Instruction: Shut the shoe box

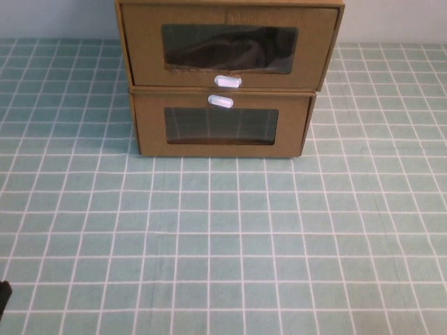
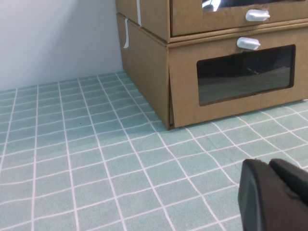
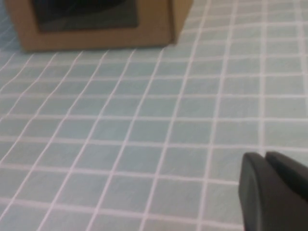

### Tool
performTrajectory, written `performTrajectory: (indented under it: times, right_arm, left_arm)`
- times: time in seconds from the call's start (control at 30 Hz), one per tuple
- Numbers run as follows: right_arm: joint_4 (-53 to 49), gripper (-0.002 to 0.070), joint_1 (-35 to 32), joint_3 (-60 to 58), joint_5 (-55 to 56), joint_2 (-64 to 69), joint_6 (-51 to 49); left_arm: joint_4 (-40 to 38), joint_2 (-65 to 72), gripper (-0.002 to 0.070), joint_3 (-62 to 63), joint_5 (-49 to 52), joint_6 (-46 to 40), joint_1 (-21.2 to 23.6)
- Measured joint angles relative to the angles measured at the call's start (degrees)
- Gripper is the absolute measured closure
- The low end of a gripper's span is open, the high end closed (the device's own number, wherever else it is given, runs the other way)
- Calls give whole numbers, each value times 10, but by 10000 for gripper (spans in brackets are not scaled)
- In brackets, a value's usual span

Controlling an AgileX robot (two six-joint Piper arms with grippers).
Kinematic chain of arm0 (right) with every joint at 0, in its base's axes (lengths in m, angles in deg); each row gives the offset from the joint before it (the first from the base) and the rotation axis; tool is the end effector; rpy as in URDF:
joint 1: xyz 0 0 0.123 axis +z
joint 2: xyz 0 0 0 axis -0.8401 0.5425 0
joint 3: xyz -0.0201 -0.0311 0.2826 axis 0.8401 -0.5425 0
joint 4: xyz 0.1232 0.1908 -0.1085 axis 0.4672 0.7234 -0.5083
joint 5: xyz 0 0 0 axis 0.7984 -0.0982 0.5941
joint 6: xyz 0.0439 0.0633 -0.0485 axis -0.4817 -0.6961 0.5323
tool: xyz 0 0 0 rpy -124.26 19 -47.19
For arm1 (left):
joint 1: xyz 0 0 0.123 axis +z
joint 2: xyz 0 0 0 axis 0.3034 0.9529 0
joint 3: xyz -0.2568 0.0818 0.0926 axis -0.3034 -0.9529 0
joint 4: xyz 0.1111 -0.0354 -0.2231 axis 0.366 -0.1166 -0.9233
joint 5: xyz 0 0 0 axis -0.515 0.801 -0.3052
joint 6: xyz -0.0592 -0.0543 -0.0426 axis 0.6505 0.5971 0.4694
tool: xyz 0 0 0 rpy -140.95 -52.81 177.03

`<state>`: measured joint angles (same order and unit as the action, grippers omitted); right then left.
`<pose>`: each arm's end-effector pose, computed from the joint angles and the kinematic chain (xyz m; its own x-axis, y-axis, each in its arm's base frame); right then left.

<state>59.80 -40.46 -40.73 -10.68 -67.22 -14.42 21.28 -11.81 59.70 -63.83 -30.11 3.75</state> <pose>0.0595 0.0238 0.1766 -0.3139 0.0401 -0.9486 -0.3058 0.9416 0.1411 0.0521 -0.0221 0.1901 -0.0606 0.0962 -0.9935 0.3394 0.9380 0.0701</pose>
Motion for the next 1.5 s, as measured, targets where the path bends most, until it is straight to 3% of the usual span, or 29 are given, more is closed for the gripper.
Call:
performTrajectory:
  times: [0.13, 0.3, 1.5]
  right_arm:
    - [-1, 688, -101, 0, -6, -48, 16]
    - [2, 687, -166, 0, -34, -79, 28]
    - [-72, 687, -172, 0, -71, -80, -14]
  left_arm:
    - [0, 0, 680, 0, 0, 0, 0]
    - [0, -1, 680, 0, 0, 0, 0]
    - [0, -1, 680, 0, 0, 0, 0]
